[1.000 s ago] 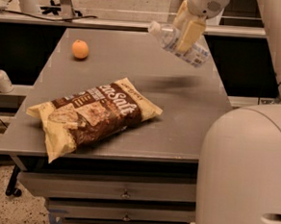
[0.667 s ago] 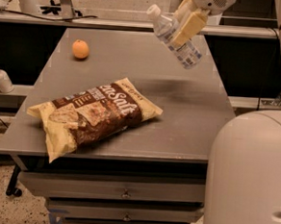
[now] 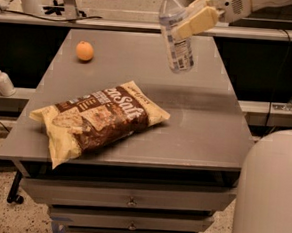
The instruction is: Place blue plastic bottle upright
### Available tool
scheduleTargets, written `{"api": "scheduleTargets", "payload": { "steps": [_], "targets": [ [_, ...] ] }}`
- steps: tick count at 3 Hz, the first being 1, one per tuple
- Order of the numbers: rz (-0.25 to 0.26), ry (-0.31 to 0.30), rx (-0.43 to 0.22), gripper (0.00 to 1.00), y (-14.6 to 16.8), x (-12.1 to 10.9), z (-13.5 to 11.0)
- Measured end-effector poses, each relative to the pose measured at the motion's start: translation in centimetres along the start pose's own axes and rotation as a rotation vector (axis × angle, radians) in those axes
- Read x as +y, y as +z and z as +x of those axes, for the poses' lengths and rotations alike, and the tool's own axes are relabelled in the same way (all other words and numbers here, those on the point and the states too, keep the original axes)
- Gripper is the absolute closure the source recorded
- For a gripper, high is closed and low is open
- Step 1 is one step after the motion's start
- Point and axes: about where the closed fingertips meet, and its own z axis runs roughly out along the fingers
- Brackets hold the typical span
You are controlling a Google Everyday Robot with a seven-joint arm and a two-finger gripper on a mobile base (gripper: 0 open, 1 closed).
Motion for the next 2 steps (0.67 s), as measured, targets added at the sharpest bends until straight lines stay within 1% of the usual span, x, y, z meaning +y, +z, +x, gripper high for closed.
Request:
{"api": "scheduleTargets", "payload": {
  "steps": [1, 2],
  "targets": [
    [-0.002, 0.091, -0.115, 1.00, -0.5, -0.3, 1.3],
    [0.021, 0.126, -0.204, 1.00, -0.8, -0.5, 3.4]
  ]
}}
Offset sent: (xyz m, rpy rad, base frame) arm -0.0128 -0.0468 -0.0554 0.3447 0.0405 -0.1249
